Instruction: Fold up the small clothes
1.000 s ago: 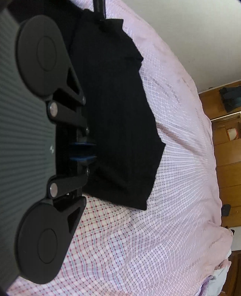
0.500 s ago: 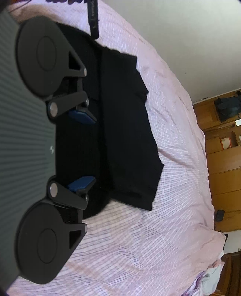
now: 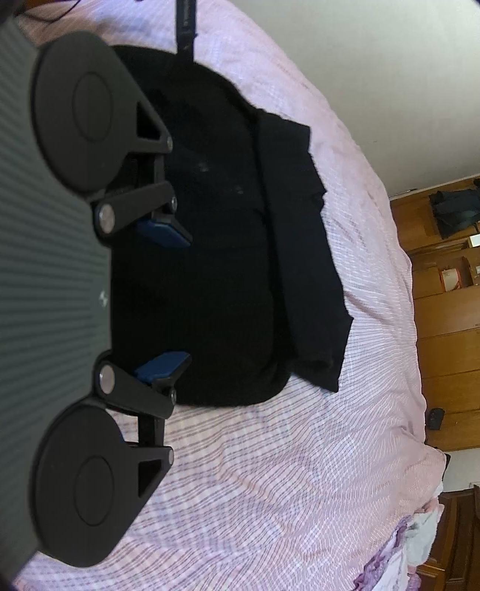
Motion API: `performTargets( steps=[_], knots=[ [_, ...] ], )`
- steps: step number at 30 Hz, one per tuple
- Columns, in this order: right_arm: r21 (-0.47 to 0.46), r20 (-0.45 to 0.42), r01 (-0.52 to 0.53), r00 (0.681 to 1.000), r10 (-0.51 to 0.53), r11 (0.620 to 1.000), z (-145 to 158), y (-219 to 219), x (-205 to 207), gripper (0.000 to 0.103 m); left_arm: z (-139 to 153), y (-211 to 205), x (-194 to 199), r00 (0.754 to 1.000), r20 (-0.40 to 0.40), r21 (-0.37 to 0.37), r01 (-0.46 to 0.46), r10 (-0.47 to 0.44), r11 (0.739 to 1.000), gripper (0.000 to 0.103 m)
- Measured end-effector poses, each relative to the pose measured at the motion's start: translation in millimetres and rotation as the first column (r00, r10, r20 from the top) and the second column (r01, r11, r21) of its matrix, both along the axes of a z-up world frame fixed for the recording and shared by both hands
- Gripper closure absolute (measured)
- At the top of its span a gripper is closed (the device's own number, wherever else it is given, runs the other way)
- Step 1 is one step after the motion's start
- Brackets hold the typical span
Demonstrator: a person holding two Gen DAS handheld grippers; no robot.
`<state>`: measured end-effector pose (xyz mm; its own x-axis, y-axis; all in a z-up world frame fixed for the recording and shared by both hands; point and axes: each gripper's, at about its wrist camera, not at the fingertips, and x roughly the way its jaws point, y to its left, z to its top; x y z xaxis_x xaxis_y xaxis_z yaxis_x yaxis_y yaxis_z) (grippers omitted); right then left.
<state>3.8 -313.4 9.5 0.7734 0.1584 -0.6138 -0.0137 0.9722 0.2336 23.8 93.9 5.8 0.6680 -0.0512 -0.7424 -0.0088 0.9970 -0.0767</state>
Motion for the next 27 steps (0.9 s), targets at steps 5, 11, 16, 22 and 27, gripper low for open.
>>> performTargets(
  steps=[5, 11, 16, 22, 27],
  knots=[
    [0.001, -0.025, 0.018, 1.0, -0.018, 1.0, -7, -6, -14, 0.039, -9, -2, -11, 0.999, -0.033, 0.009, 0.033, -0.032, 0.999, 0.013],
    [0.036, -0.074, 0.051, 0.996, -0.048, 0.998, -12, -14, -29, 0.039, -20, -7, -26, 0.996, -0.059, 0.019, 0.069, -0.068, 0.997, 0.013],
    [0.047, -0.125, 0.064, 0.99, -0.058, 0.997, -25, -18, -36, 0.039, -25, -17, -37, 0.994, -0.048, 0.063, 0.103, -0.1, 0.993, 0.013],
    [0.056, -0.152, 0.059, 0.987, -0.049, 0.997, -35, -17, -43, 0.039, -26, -25, -48, 0.989, -0.034, 0.062, 0.148, -0.146, 0.987, 0.013],
    [0.066, -0.17, 0.045, 0.985, -0.034, 0.997, -40, -15, -44, 0.038, -30, -28, -55, 0.988, -0.025, 0.053, 0.154, -0.153, 0.987, 0.014]
  ],
)
